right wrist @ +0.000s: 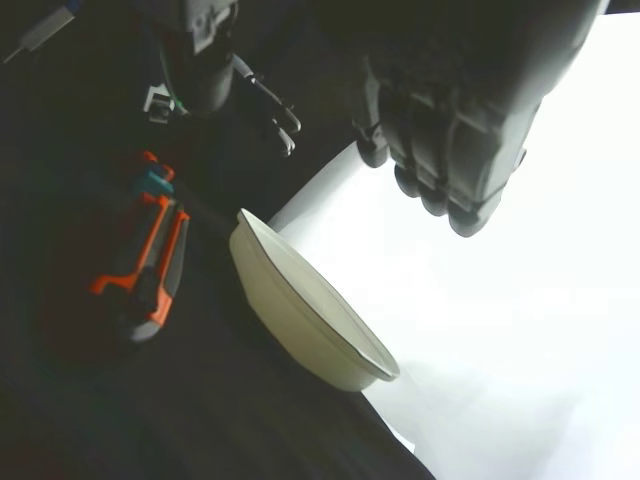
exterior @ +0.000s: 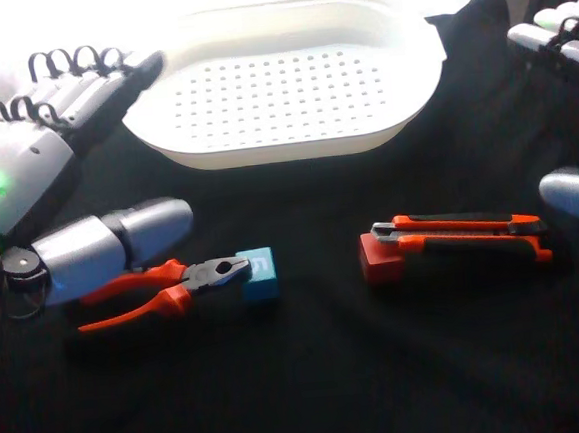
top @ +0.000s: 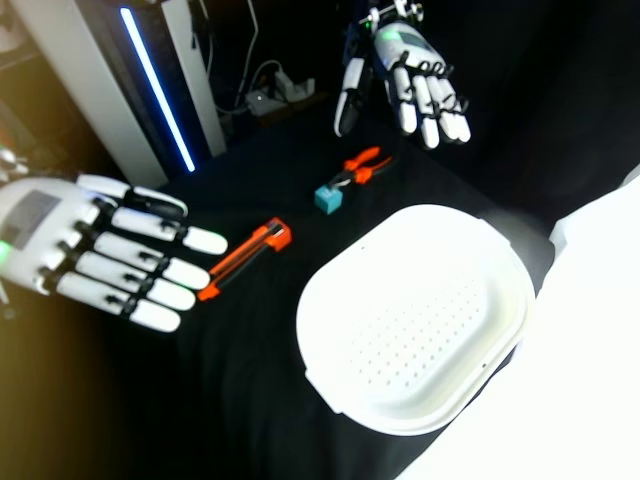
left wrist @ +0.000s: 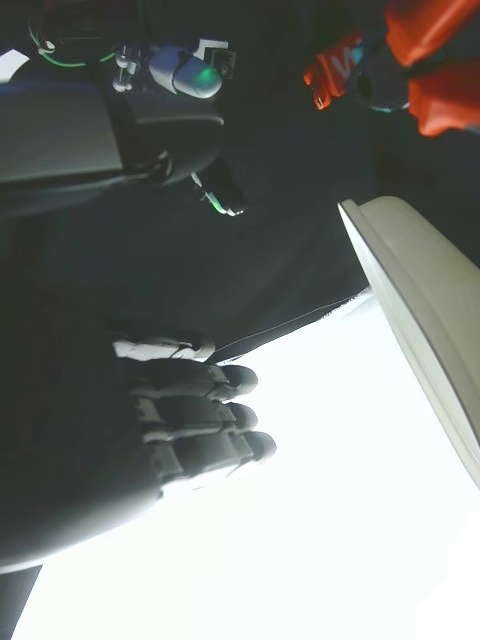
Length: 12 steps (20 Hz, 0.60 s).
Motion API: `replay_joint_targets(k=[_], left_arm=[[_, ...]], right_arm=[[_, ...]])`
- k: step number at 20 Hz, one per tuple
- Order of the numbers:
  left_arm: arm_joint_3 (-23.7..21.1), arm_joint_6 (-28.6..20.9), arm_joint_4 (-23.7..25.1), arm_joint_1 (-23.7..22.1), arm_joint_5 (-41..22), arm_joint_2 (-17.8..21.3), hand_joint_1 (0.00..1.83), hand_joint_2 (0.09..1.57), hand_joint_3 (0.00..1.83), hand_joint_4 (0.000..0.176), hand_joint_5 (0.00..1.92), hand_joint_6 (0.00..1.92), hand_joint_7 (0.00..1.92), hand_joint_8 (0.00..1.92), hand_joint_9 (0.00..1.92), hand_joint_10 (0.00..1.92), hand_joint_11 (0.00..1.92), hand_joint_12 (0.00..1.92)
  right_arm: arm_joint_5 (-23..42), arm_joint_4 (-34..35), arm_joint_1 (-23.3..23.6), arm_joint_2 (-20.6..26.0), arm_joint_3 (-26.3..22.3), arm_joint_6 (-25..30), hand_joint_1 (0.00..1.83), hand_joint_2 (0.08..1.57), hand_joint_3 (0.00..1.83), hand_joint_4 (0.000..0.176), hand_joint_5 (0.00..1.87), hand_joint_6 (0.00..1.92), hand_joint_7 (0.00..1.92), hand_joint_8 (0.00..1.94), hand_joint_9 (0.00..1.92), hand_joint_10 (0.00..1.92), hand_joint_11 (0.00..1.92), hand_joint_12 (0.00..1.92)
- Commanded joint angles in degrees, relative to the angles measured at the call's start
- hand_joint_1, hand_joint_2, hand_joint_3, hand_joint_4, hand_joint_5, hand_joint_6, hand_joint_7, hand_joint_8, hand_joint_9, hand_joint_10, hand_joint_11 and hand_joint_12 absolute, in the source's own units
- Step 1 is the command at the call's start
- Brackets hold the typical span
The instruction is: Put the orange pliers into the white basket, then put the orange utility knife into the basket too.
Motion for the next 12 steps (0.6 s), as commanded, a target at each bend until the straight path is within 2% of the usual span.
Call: replay_joint_targets(k=[1, 2, 4, 5, 6, 7, 9, 10, 11, 12], left_arm=[[0.0, -0.1, 1.0, -0.5, -7.6, 0.2, 0.32, 1.37, 0.02, 0.023, 0.0, 0.0, 0.0, 0.0, 0.0, 0.0, 0.0, 0.0], [0.0, -0.1, 0.9, -0.4, -7.9, 0.2, 0.33, 1.38, 0.02, 0.025, 0.0, 0.0, 0.0, 0.0, 0.0, 0.0, 0.0, 0.0], [-0.4, -0.1, 0.9, -0.1, -8.5, 0.2, 0.32, 1.37, 0.01, 0.021, 0.0, 0.0, 0.0, 0.0, 0.0, 0.0, 0.0, 0.0], [-0.5, -0.1, 1.0, 0.2, -8.7, 0.2, 0.33, 1.35, 0.0, 0.029, 0.0, 0.0, 0.0, 0.0, 0.0, 0.0, 0.0, 0.0], [-0.7, -0.1, 1.0, 0.5, -8.9, 0.2, 0.34, 1.34, 0.0, 0.022, 0.0, 0.0, 0.0, 0.0, 0.0, 0.0, 0.0, 0.0], [-0.9, -0.1, 1.0, 0.8, -8.9, 0.2, 0.35, 1.31, 0.0, 0.036, 0.0, 0.0, 0.0, 0.0, 0.0, 0.0, 0.0, 0.0], [-1.5, -0.1, 0.9, 1.8, -9.0, 0.2, 0.4, 1.28, 0.0, 0.072, 0.0, 0.0, 0.0, 0.0, 0.0, 0.0, 0.01, 0.01], [-1.8, -0.3, 0.7, 2.5, -9.0, 0.3, 0.42, 1.24, 0.0, 0.061, 0.0, 0.0, 0.0, 0.0, 0.0, 0.0, 0.0, 0.36], [-2.1, -0.7, 0.6, 3.1, -9.1, 0.3, 0.44, 1.22, 0.0, 0.059, 0.0, 0.0, 0.0, 0.0, 0.0, 0.0, 0.0, 0.58], [-2.4, -1.0, 0.4, 3.9, -9.0, 0.2, 0.5, 1.17, 0.0, 0.065, 0.0, 0.0, 0.04, 0.0, 0.05, 0.01, 0.0, 0.66]], right_arm=[[7.3, 0.1, 0.7, 0.1, 0.3, -0.1, 0.21, 1.34, 0.01, 0.007, 0.0, 0.0, 0.0, 0.0, 0.0, 0.0, 0.0, 0.0], [7.3, 0.2, 0.7, 0.1, 0.4, -0.1, 0.2, 1.35, 0.02, 0.0, 0.0, 0.0, 0.0, 0.0, 0.0, 0.0, 0.0, 0.0], [7.3, 0.2, 0.7, 0.2, 0.4, -0.1, 0.17, 1.36, 0.01, 0.0, 0.0, 0.0, 0.0, 0.0, 0.0, 0.0, 0.0, 0.0], [7.3, 0.3, 0.7, 0.2, 0.4, -0.1, 0.17, 1.37, 0.02, 0.001, 0.0, 0.0, 0.0, 0.0, 0.0, 0.0, 0.0, 0.0], [7.3, 0.3, 0.7, 0.2, 0.4, -0.1, 0.19, 1.37, 0.01, 0.0, 0.0, 0.0, 0.0, 0.0, 0.0, 0.0, 0.0, 0.0], [7.3, 0.3, 0.7, 0.2, 0.4, -0.1, 0.19, 1.38, 0.01, 0.0, 0.0, 0.0, 0.0, 0.0, 0.0, 0.0, 0.0, 0.0], [7.3, 0.4, 0.7, 0.1, 0.4, -0.1, 0.17, 1.37, 0.01, 0.019, 0.0, 0.0, 0.0, 0.0, 0.0, 0.0, 0.0, 0.0], [7.3, 0.4, 0.7, 0.1, 0.4, -0.1, 0.2, 1.36, 0.0, 0.032, 0.0, 0.0, 0.0, 0.0, 0.0, 0.0, 0.0, 0.0], [7.3, 0.4, 0.7, 0.1, 0.4, -0.1, 0.2, 1.36, 0.0, 0.03, 0.0, 0.0, 0.0, 0.0, 0.0, 0.0, 0.0, 0.0], [7.2, 0.4, 0.7, 0.1, 0.4, -0.1, 0.17, 1.36, 0.0, 0.011, 0.0, 0.0, 0.0, 0.0, 0.0, 0.0, 0.0, 0.0]])
